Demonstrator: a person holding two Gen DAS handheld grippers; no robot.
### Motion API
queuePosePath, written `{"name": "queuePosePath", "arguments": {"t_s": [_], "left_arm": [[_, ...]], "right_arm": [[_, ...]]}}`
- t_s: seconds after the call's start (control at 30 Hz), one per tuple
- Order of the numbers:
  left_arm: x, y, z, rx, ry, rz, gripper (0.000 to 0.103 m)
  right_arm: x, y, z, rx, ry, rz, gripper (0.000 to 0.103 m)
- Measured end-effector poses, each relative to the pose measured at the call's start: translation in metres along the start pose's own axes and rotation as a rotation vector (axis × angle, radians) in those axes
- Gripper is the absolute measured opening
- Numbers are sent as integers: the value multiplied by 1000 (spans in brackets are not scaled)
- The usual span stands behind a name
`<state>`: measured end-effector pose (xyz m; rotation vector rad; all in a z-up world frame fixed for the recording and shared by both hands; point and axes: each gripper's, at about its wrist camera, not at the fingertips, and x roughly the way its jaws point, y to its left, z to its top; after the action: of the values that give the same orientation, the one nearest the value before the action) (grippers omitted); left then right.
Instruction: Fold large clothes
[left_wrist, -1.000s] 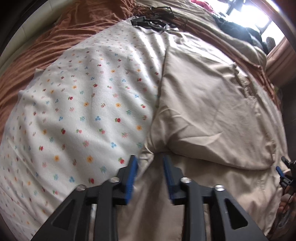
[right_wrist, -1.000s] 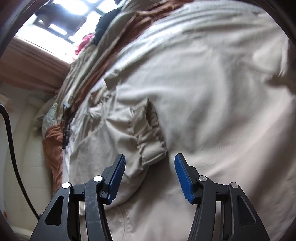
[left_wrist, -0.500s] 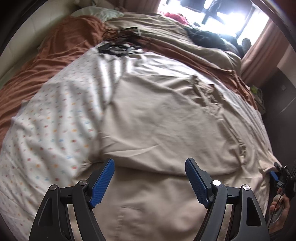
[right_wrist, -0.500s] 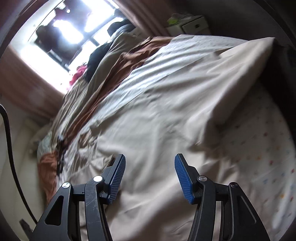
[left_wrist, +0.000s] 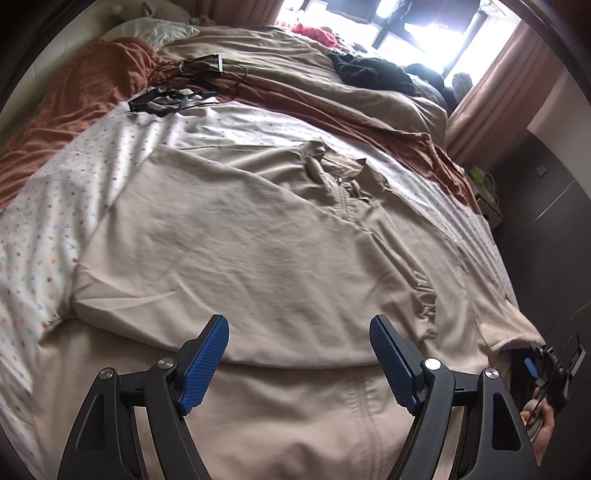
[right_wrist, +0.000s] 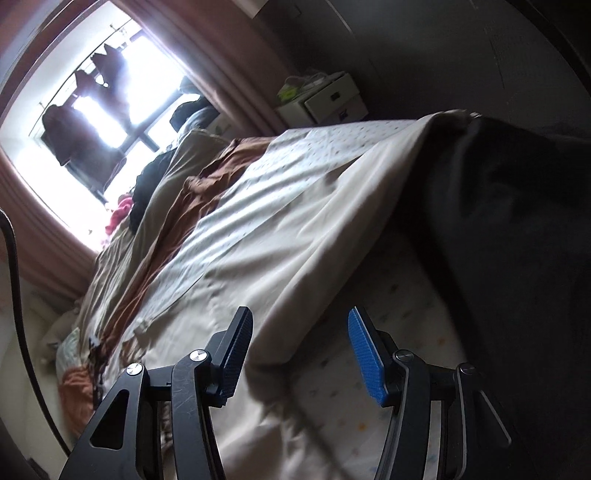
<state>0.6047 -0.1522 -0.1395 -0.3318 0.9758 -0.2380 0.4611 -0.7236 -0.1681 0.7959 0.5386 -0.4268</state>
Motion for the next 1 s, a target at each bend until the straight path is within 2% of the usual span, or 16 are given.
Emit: {"name": "queuePosePath", "arguments": {"t_s": [0.17, 0.27, 0.33, 0.4, 0.47, 0.63, 0.83, 1.0], "left_arm": [[12, -13, -12, -47, -10, 1, 80], [17, -12, -19, -78, -25, -6, 80], [19, -7, -25, -117, -38, -25, 80], [20, -4, -29, -123, -43, -31, 80], [21, -3, -29, -116, -38, -25, 80], [15, 7, -29, -123, -47, -50, 80], [13, 22, -30, -168, -38, -80, 80], [7, 28, -28, -179, -47, -97, 80]], "right_arm": [[12, -13, 13, 20, -31, 3, 52], [20, -13, 19, 14, -54, -23, 46], [25, -10, 22, 1, -68, -40, 45], [29, -9, 24, -5, -79, -51, 38], [34, -11, 25, -7, -81, -46, 9], [17, 6, 21, -62, -141, -14, 5], [-15, 61, 17, -163, -178, 76, 5], [-21, 109, -3, -274, -148, 140, 5]]}}
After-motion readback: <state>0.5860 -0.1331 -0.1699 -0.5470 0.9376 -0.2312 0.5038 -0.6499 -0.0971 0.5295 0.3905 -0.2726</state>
